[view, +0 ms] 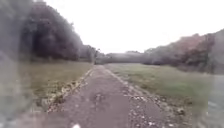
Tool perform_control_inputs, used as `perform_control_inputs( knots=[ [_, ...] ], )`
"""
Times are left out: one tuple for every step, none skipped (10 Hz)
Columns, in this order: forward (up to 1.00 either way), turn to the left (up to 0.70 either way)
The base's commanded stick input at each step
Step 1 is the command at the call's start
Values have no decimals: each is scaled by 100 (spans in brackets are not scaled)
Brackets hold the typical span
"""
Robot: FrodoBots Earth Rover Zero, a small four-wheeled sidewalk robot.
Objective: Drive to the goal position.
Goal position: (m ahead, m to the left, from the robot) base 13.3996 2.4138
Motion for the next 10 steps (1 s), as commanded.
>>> perform_control_inputs(
  knots=[
    [85, 0],
    [85, 0],
    [85, 0],
    [85, 0],
    [85, 0],
    [85, 0],
    [85, 0],
    [85, 0],
    [85, 0],
    [85, 0]
  ],
)
